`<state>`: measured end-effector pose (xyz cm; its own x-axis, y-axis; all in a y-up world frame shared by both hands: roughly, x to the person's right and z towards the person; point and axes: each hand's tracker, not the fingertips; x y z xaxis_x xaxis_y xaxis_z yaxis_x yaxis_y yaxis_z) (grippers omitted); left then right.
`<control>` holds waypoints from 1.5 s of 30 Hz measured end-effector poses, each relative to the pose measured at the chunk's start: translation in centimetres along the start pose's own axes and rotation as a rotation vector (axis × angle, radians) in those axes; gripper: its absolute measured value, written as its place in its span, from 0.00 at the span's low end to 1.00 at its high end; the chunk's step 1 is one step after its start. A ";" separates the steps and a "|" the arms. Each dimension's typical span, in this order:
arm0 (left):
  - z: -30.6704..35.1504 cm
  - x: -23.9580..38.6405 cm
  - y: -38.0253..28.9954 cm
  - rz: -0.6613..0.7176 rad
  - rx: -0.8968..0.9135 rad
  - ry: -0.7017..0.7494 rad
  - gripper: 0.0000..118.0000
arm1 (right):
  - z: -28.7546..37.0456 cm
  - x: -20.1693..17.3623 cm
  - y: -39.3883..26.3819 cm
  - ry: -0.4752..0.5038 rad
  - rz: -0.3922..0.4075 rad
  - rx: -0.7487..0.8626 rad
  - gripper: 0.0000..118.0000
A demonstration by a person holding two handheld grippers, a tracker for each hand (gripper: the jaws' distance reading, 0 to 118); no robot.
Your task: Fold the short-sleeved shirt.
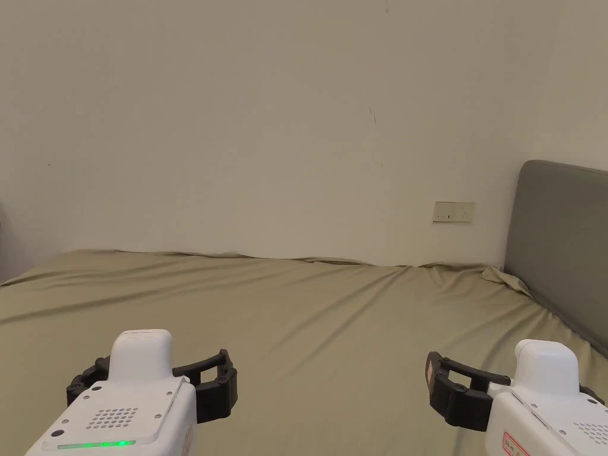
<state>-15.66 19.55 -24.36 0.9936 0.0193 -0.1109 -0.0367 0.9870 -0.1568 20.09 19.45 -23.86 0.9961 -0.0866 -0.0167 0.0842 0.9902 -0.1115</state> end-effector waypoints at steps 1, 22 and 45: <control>0.0 0.0 0.0 -0.003 -0.002 0.000 1.00 | 0.0 0.1 0.0 -0.001 0.012 0.000 1.00; -0.3 0.1 -0.3 -0.016 -0.031 0.000 1.00 | -1.1 1.2 0.0 -0.005 -0.053 -0.172 1.00; -0.6 -0.1 -0.4 0.000 -0.053 -0.006 1.00 | -1.0 0.6 0.1 0.053 -0.031 -0.180 1.00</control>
<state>-15.79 19.05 -24.88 0.9942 0.0207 -0.1054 -0.0425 0.9770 -0.2090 20.66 19.41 -24.90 0.9899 -0.1272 -0.0627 0.1040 0.9518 -0.2885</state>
